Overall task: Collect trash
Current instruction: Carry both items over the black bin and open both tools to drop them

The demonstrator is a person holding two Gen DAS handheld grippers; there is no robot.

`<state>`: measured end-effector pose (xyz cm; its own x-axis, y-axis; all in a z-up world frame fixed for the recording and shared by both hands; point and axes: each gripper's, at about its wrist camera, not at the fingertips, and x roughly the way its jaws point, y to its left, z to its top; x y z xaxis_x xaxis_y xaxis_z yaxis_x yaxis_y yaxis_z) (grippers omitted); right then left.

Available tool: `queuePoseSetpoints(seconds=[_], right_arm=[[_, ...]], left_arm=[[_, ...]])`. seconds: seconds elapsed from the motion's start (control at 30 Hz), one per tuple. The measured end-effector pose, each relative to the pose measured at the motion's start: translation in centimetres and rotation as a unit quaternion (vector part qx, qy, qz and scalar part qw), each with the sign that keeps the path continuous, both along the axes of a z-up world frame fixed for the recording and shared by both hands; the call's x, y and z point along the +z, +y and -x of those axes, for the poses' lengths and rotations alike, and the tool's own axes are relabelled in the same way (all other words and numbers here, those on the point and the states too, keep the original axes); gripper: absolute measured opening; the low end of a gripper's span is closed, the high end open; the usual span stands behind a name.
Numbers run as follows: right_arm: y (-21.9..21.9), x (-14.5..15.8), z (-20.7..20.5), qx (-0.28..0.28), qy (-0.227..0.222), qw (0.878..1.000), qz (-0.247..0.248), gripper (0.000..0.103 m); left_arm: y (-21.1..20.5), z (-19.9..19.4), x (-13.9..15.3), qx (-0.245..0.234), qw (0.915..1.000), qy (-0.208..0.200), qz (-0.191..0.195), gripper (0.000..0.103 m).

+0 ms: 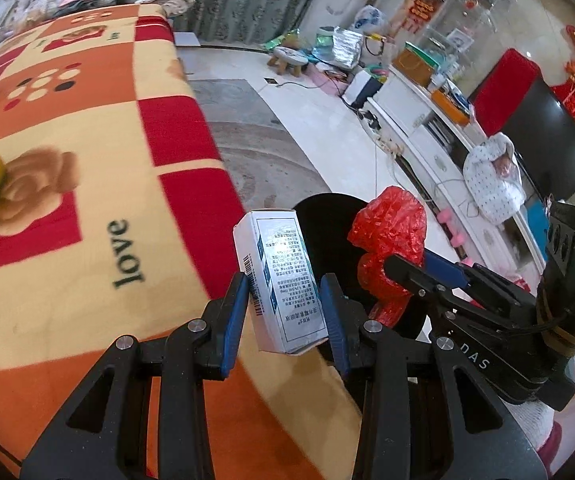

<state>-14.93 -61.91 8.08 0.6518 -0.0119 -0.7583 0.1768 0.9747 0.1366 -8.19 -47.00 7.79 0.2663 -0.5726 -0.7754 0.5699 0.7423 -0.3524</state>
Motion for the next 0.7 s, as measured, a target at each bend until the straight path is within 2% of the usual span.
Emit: queuePoseSetpoints(seconds=[0.37,0.43,0.7], right_arm=[[-3.5,-1.5,0.1,-0.038,0.017,0.999,-0.004,0.032],[-4.0,-1.7,0.1,-0.044,0.019,0.999,-0.005,0.032],[-5.3,-2.3,0.0,-0.057,0.021,0.998,-0.010,0.032]], left_arm=[[-3.7,-0.6,-1.4,-0.016,0.9997,0.003,-0.017,0.034],[-4.3,-0.6,-1.8,-0.020,0.9995,0.002,-0.023,0.028],[-5.4,-0.9,-2.7,-0.028,0.9992,0.006,-0.027,0.028]])
